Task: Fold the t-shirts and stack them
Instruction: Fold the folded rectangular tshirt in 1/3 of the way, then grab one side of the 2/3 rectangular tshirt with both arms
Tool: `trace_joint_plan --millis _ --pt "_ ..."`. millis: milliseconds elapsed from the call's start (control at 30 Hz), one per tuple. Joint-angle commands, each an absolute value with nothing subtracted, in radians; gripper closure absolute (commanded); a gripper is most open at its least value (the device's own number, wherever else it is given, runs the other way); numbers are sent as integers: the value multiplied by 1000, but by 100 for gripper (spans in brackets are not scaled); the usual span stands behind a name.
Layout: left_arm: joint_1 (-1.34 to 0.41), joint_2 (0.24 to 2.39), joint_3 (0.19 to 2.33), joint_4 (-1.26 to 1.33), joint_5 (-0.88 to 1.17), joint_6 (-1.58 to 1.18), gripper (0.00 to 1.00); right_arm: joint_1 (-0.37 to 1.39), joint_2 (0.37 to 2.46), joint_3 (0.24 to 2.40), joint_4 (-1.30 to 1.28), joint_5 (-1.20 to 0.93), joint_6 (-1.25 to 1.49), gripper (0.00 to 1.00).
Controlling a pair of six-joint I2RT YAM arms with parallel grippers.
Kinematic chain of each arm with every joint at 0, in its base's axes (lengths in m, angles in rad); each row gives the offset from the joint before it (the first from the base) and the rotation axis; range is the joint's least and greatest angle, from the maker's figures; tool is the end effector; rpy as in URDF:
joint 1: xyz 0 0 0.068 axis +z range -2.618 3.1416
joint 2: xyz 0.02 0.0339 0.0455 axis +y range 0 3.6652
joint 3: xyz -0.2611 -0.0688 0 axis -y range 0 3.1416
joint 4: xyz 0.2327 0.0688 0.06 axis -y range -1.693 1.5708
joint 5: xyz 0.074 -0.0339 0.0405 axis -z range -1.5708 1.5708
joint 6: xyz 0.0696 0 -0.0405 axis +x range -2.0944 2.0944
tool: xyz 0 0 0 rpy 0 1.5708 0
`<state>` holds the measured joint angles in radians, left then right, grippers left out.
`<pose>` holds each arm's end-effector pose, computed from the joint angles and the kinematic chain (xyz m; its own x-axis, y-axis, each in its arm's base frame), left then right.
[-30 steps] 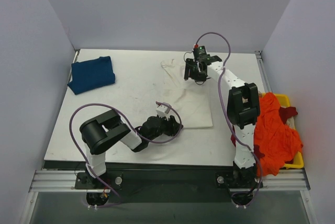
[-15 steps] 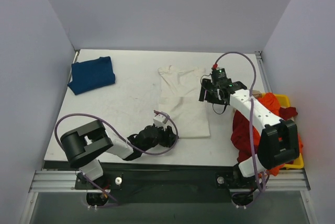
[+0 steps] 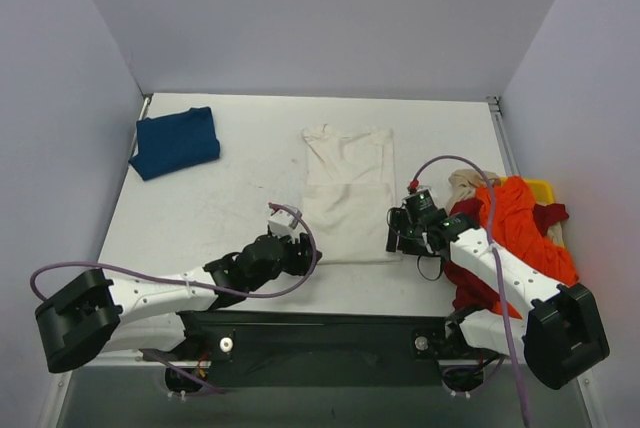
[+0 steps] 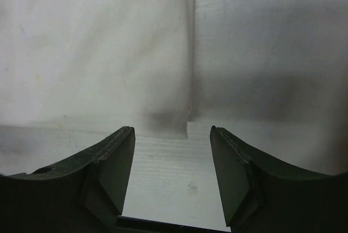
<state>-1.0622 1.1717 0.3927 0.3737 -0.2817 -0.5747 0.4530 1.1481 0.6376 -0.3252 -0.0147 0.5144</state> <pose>0.1414 -0.2139 0.1778 -0.5496 -0.0865 -0.8309 0.4954 0.7671 -0.4075 0.2167 0.1066 0.1838 -0.8003 0.1576 -0.5785 -0.0606 0.9387 0.3395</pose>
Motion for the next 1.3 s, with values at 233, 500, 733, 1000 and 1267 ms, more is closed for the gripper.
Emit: trace_joint_plan --millis 233,500,733,1000,1267 --pt "-919 1130 351 218 -212 -638 34 466 1147 552 -301 8 563 48" --pt "-908 1187 353 264 -158 -658 34 466 1201 506 -261 8 569 58" --pt "-908 1226 356 271 -152 -666 34 466 1218 512 -255 9 569 65" --pt "-908 1258 345 293 -155 -689 36 466 1229 515 -255 8 558 75" --pt "-907 1327 344 388 -115 -696 41 468 1238 520 -256 9 554 79"
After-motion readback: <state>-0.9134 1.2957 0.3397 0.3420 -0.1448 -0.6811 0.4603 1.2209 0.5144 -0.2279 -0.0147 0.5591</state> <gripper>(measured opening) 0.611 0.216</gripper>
